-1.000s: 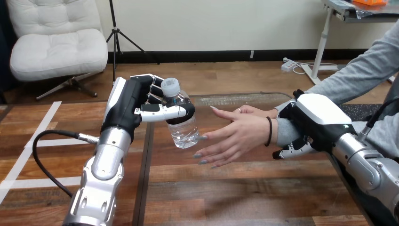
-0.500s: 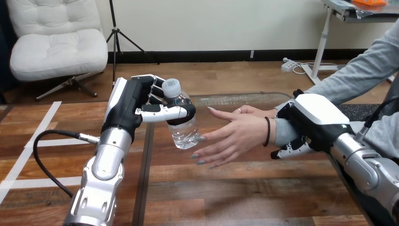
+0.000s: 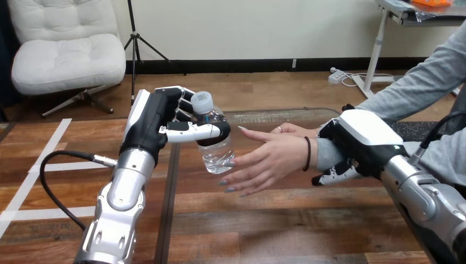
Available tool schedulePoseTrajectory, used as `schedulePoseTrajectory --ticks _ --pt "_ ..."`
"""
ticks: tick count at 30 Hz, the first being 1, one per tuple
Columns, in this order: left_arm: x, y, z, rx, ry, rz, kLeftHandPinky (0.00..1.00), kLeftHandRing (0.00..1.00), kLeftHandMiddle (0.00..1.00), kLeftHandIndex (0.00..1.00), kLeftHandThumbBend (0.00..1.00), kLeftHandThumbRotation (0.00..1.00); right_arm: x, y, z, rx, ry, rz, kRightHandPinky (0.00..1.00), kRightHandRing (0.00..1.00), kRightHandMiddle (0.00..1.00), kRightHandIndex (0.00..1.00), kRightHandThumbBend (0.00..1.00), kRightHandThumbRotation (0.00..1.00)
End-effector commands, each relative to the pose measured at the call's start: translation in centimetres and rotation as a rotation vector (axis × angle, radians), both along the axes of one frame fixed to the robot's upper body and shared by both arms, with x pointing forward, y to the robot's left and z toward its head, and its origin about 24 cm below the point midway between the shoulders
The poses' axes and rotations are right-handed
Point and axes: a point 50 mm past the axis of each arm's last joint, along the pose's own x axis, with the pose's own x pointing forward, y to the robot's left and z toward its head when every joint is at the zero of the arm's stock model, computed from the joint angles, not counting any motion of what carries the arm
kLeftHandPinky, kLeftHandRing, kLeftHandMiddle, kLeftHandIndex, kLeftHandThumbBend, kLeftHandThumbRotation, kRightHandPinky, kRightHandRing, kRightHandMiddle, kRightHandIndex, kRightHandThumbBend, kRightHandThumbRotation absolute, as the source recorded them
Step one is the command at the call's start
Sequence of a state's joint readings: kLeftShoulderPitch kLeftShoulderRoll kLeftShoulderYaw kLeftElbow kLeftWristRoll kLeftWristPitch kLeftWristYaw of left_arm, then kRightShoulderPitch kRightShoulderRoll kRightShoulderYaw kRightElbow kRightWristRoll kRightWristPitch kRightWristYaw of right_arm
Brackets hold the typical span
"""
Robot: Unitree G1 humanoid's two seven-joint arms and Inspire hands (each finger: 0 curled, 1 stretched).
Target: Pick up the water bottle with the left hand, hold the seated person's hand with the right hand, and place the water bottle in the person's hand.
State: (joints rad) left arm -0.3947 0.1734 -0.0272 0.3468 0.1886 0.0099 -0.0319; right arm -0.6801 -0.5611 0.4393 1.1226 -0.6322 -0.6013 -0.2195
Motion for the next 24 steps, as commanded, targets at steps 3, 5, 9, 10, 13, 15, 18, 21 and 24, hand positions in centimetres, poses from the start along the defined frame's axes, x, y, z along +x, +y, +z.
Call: schedulePoseTrajectory --ticks 3,5,9,10,13,15,18,21,24 --pt "1.3 -1.3 3.7 -0.018 -0.154 -0.060 0.34 0.40 0.43 0.40 0.64 0.00 2.7 2.8 4.8 0.063 -0.159 0.069 0.19 0.23 0.28 0.28 0.75 0.00" --pt "1.3 -1.3 3.7 -0.013 -0.156 -0.061 0.34 0.40 0.43 0.40 0.64 0.00 2.7 2.9 4.9 0.063 -0.161 0.074 0.19 0.23 0.29 0.28 0.75 0.00" --pt "1.3 -1.4 3.6 -0.016 -0.156 -0.063 0.34 0.40 0.43 0.40 0.64 0.00 2.8 3.1 4.9 0.064 -0.160 0.079 0.20 0.24 0.29 0.28 0.75 0.00" --pt "1.3 -1.4 3.6 -0.018 -0.156 -0.064 0.34 0.39 0.43 0.40 0.64 0.00 2.8 3.1 4.9 0.064 -0.160 0.079 0.20 0.24 0.29 0.28 0.75 0.00" --pt "1.3 -1.5 3.7 -0.012 -0.159 -0.066 0.33 0.39 0.43 0.40 0.64 0.00 2.9 3.3 5.0 0.063 -0.160 0.084 0.20 0.24 0.29 0.28 0.75 0.00" --pt "1.3 -1.5 3.7 -0.011 -0.163 -0.071 0.33 0.39 0.43 0.40 0.64 0.00 2.9 3.4 4.9 0.064 -0.161 0.088 0.21 0.24 0.29 0.28 0.75 0.00" --pt "1.3 -1.5 3.7 -0.011 -0.163 -0.074 0.33 0.39 0.43 0.40 0.64 0.00 3.0 3.5 4.9 0.066 -0.157 0.088 0.21 0.24 0.29 0.28 0.75 0.00" --pt "1.3 -1.6 3.6 -0.017 -0.158 -0.074 0.33 0.39 0.43 0.40 0.64 0.00 3.0 3.6 4.9 0.072 -0.154 0.088 0.21 0.24 0.29 0.28 0.75 0.00" --pt "1.2 -1.7 3.6 -0.023 -0.156 -0.077 0.34 0.39 0.43 0.40 0.64 0.00 3.0 3.7 5.0 0.070 -0.159 0.092 0.21 0.24 0.29 0.28 0.75 0.00"
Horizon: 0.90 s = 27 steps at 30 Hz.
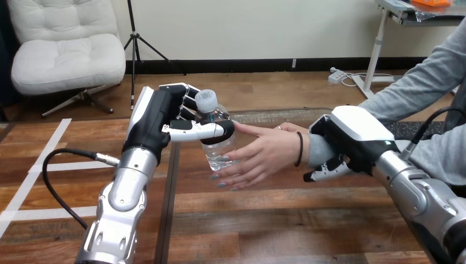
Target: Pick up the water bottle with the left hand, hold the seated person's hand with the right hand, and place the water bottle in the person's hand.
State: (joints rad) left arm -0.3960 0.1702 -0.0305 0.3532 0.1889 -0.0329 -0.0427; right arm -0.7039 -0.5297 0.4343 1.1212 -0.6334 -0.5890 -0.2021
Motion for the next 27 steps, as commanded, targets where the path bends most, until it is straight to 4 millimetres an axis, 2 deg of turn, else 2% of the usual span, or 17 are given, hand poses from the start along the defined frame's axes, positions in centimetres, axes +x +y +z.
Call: schedulePoseTrajectory --ticks 1,27 --pt "1.26 -1.37 3.41 -0.023 -0.125 -0.049 0.34 0.40 0.44 0.40 0.64 0.00 2.43 2.56 4.61 0.054 -0.158 0.074 0.21 0.24 0.29 0.27 0.75 0.00" --pt "0.92 -2.14 3.36 -0.049 -0.108 -0.072 0.32 0.37 0.41 0.40 0.64 0.00 2.57 3.10 4.67 0.055 -0.162 0.081 0.19 0.24 0.29 0.28 0.74 0.00"
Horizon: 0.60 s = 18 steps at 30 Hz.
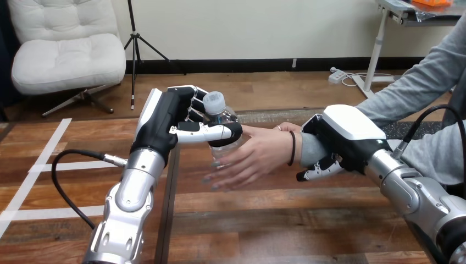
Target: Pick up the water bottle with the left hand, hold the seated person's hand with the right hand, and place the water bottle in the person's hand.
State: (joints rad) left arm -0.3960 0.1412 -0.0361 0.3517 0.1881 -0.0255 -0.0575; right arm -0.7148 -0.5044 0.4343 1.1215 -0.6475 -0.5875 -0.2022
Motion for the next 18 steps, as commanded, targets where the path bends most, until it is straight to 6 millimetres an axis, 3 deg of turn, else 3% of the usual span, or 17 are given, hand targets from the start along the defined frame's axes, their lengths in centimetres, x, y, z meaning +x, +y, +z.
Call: schedulePoseTrajectory --ticks 1,18 --pt "0.96 -1.21 3.56 -0.030 -0.121 -0.044 0.32 0.37 0.41 0.40 0.64 0.00 2.34 2.10 4.67 0.051 -0.159 0.058 0.19 0.23 0.29 0.28 0.74 0.00" --pt "0.66 -2.00 3.46 -0.070 -0.080 -0.069 0.32 0.38 0.42 0.40 0.65 0.00 2.40 2.33 4.73 0.065 -0.154 0.062 0.18 0.22 0.28 0.27 0.75 0.00"
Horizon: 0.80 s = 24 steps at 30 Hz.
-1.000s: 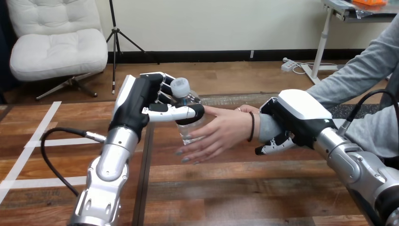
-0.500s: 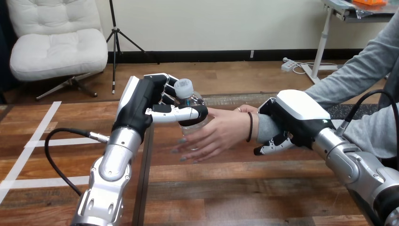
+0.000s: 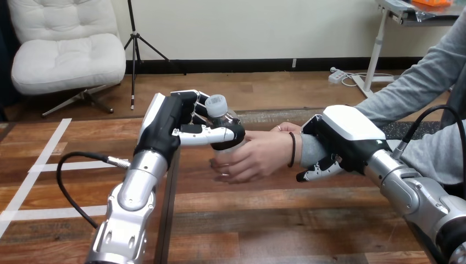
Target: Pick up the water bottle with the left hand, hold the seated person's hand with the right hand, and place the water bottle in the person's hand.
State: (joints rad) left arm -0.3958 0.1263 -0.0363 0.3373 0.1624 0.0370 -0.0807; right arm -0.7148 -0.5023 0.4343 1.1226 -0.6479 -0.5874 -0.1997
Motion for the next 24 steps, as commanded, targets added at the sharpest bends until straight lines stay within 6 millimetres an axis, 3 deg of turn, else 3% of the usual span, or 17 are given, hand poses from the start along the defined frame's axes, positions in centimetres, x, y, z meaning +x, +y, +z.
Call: schedulePoseTrajectory --ticks 1,24 --pt "0.66 -1.66 3.78 -0.038 -0.136 -0.057 0.32 0.38 0.42 0.40 0.65 0.00 2.40 2.27 4.78 0.066 -0.157 0.061 0.18 0.22 0.28 0.27 0.75 0.00" --pt "0.23 -2.52 3.77 -0.037 -0.123 -0.111 0.31 0.37 0.41 0.40 0.65 0.00 2.34 2.19 4.72 0.058 -0.162 0.061 0.18 0.22 0.28 0.28 0.75 0.00"
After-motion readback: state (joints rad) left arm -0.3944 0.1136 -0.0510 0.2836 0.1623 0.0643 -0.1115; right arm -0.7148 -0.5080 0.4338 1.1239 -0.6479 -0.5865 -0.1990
